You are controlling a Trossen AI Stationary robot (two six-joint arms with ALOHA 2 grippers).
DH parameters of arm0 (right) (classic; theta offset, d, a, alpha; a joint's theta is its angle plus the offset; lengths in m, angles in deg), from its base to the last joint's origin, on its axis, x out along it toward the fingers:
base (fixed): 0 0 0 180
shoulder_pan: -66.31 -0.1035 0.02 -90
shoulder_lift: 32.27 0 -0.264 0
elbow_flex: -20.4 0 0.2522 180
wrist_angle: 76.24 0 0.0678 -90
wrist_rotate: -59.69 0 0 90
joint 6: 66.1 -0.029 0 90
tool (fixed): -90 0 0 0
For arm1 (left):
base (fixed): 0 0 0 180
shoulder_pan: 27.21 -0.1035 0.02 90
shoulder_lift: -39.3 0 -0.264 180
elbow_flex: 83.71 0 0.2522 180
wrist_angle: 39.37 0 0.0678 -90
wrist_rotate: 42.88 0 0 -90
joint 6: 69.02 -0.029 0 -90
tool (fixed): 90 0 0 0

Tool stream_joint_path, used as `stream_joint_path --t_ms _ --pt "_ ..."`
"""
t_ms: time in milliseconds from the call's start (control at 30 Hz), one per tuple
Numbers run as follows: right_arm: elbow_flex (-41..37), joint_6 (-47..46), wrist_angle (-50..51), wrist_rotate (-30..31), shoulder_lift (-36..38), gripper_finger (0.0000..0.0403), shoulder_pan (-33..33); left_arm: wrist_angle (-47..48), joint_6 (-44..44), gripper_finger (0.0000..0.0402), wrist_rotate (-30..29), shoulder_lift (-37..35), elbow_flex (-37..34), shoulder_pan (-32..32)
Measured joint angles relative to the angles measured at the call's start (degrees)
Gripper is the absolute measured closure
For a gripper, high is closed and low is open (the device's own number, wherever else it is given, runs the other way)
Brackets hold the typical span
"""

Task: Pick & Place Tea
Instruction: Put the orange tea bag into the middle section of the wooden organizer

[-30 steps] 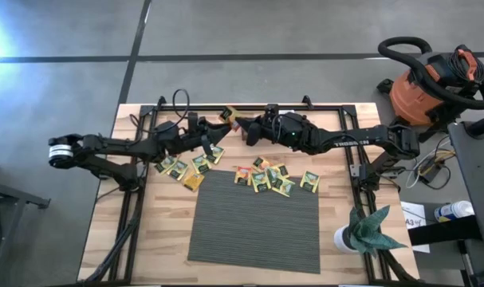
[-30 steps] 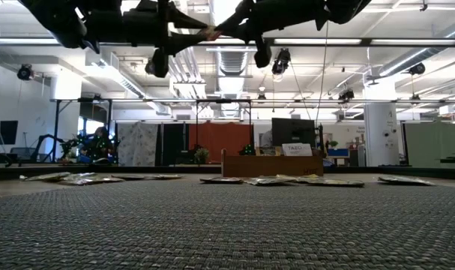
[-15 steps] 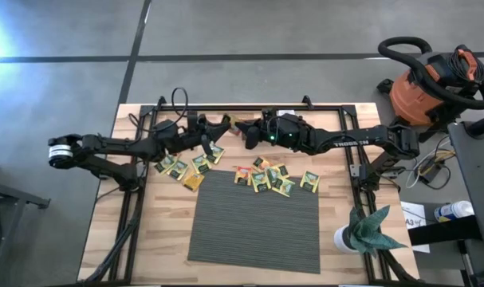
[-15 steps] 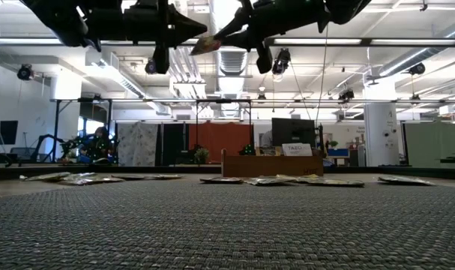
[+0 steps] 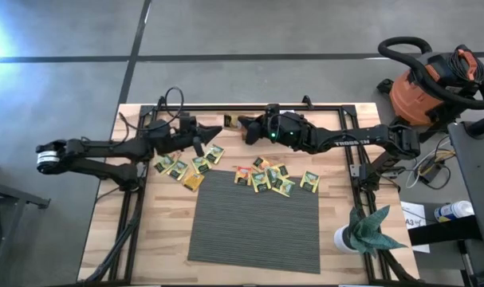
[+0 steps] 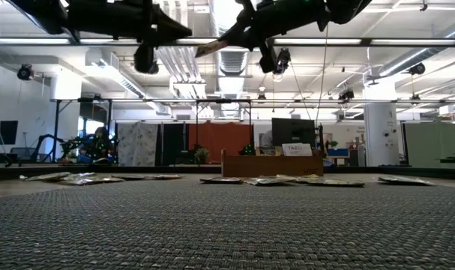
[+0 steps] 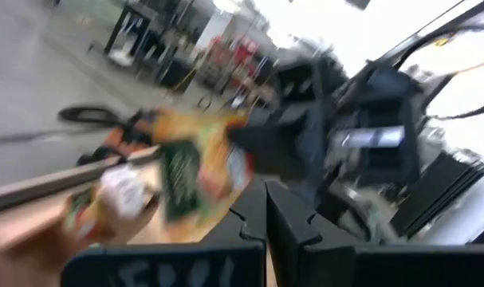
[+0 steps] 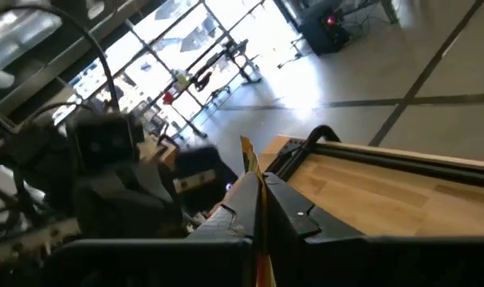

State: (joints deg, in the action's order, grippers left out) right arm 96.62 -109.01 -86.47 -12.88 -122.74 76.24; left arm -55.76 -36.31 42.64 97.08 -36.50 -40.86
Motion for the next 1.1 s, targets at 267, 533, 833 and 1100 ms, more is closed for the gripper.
stream_joint_path --t_ms 267,533,833,1100 --pt "0.0 -3.98 -9.52 3.73 0.11 0.0394 0.68 -4.64 11.19 0.0399 -11.36 -1.38 -6.48 1.42" --pt "0.0 -9.54 -13.47 3.73 -0.26 0.0394 0.44 -40.33 32.98 0.0385 -12.27 4.37 -16.44 -2.27" --pt "0.0 -9.36 -14.39 3.73 -0.37 0.0394 0.44 -41.83 34.62 0.0288 -8.03 13.25 -8.01 -2.25" --pt "0.0 -9.21 -14.45 5.09 -0.35 0.0394 0.08 -41.83 32.36 0.0282 -3.94 18.56 -3.35 -2.24"
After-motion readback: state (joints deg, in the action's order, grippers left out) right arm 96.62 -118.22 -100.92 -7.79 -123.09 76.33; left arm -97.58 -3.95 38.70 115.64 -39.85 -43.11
